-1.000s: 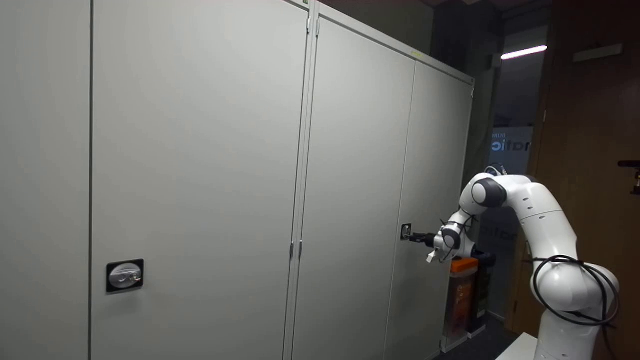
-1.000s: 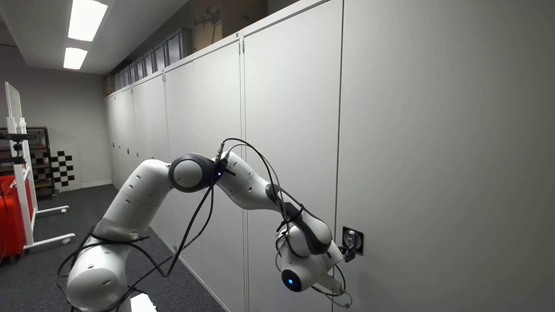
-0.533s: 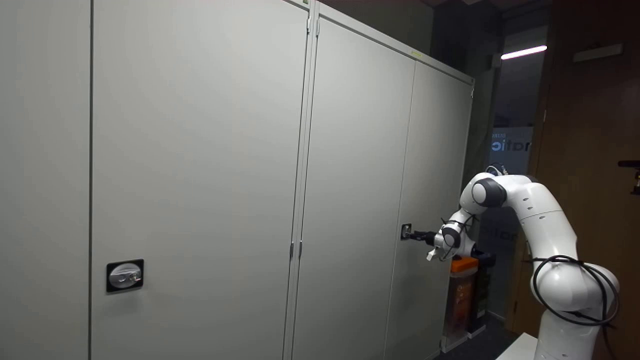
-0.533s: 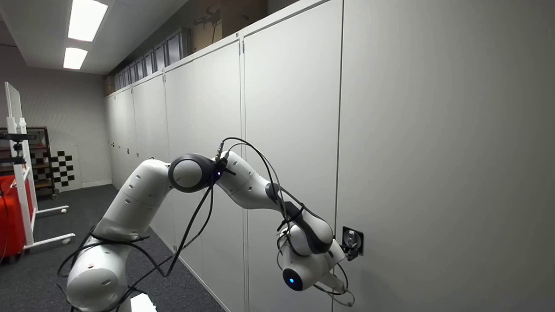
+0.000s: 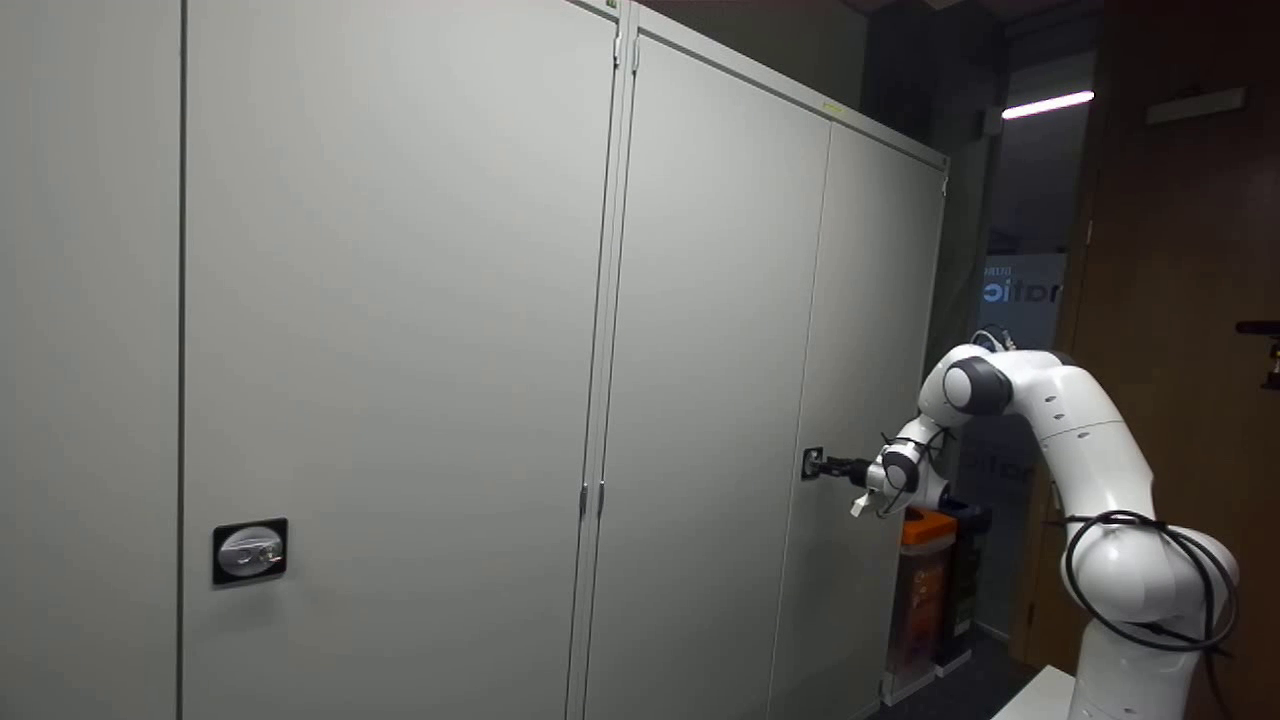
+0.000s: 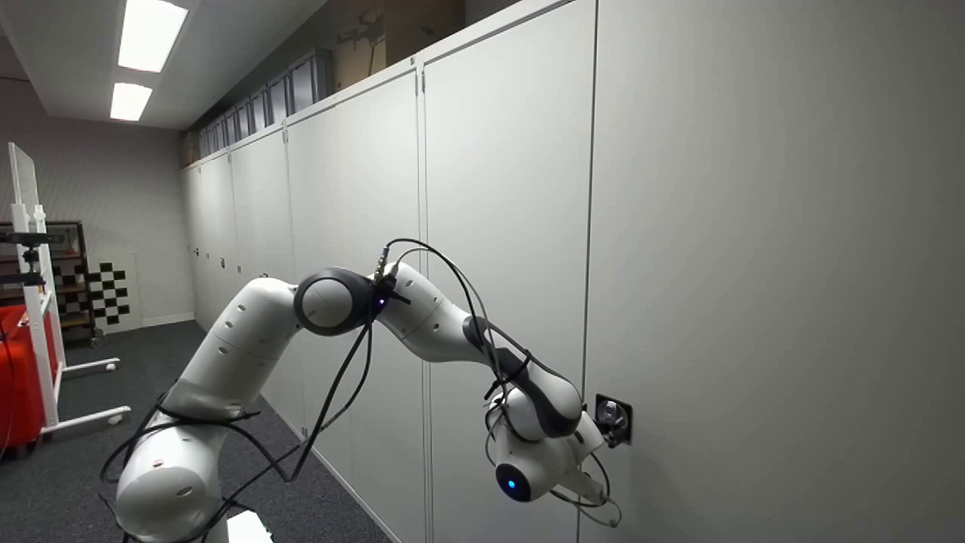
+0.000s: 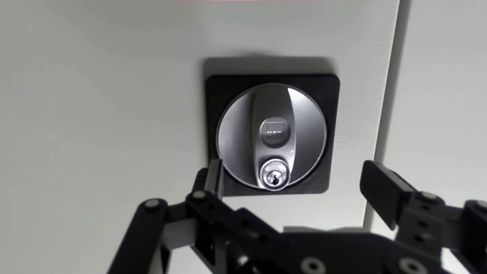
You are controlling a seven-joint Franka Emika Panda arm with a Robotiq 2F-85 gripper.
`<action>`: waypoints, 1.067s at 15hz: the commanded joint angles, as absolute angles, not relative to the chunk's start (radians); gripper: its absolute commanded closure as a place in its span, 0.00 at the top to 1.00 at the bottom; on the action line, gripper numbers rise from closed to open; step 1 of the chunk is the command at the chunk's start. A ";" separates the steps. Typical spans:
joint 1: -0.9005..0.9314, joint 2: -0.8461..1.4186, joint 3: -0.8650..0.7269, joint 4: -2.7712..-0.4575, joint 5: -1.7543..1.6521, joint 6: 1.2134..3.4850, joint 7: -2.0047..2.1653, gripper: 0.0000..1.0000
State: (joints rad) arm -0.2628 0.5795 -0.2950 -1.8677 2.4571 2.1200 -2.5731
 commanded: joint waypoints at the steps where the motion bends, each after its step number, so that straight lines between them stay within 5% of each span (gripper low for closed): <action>1: -0.263 0.607 -0.301 -1.826 2.482 2.098 -2.599 0.71; 14: -0.258 0.640 -0.299 -1.779 2.478 2.111 -2.596 0.89; 15: -0.257 0.641 -0.299 -1.775 2.478 2.111 -2.597 0.86; 16: -0.257 0.641 -0.298 -1.772 2.477 2.109 -2.598 0.69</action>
State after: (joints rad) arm -0.2598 0.6227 -0.2950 -1.8102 2.4571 2.1200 -2.5731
